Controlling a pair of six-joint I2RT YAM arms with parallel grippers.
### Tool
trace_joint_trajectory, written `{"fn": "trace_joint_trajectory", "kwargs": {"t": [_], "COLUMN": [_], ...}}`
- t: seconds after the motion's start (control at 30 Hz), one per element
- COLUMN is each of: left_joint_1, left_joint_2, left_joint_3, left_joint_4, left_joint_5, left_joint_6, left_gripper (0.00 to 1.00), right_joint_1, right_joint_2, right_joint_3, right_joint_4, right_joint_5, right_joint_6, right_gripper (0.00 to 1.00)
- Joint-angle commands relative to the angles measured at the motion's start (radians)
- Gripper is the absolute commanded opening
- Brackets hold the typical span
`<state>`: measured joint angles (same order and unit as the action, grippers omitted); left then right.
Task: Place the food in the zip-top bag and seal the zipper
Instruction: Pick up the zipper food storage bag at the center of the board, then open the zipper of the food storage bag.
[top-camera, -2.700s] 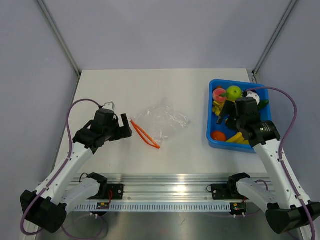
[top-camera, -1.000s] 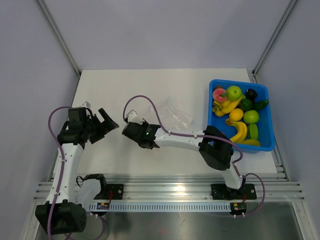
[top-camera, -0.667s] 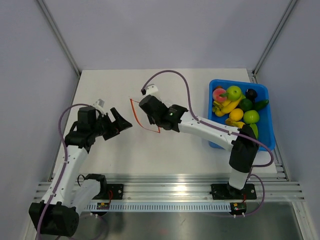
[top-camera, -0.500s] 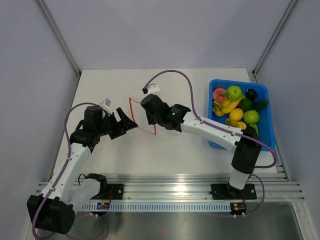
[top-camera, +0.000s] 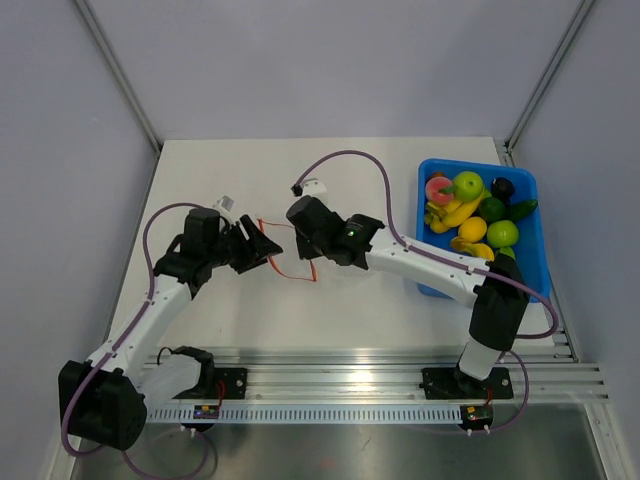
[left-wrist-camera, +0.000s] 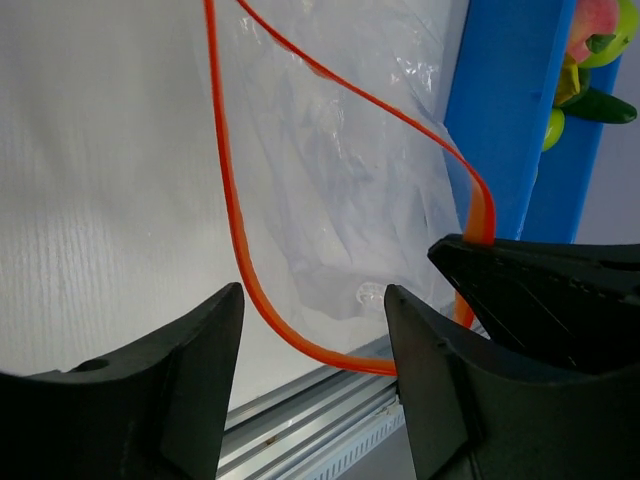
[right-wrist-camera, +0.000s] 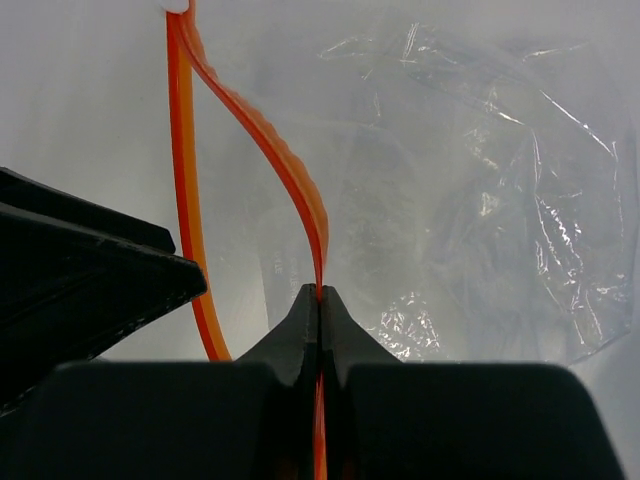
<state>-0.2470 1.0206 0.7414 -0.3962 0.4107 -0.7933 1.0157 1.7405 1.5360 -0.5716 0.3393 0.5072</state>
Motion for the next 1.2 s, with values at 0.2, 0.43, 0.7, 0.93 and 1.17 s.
{"fn": "trace_joint_trajectory", "kwargs": {"t": [0.2, 0.43, 0.7, 0.93, 1.17], "left_joint_1": [-0.037, -0.035, -0.037, -0.11, -0.257], "left_joint_2": [-0.024, -0.011, 0.033, 0.221, 0.303], "left_joint_3": [0.003, 0.147, 0.475, 0.618, 0.51], "left_joint_4": [0.034, -0.081, -0.282, -0.46, -0.385], "left_joint_5": [-0.079, -0.165, -0.271, -0.265, -0.297], "left_joint_6": [-0.035, 0.002, 0.134, 0.261, 0.236], "left_gripper": [0.52, 0.0, 0.0, 0.0, 0.0], "right_joint_1": [-0.029, -0.058, -0.153, -0.173, -0.184], "right_joint_2": [-0.134, -0.165, -0.245, -0.308, -0.334], "right_joint_3": [-0.054, -0.086, -0.256, -0.431, -0.496], "right_joint_4": [0.073, 0.099, 0.214, 0.308, 0.224], "right_joint_5": [-0.074, -0.138, -0.261, -0.255, -0.165], "right_joint_6": [0.1, 0.16, 0.3, 0.436, 0.459], "right_gripper": [0.0, 0.0, 0.0, 0.0, 0.39]}}
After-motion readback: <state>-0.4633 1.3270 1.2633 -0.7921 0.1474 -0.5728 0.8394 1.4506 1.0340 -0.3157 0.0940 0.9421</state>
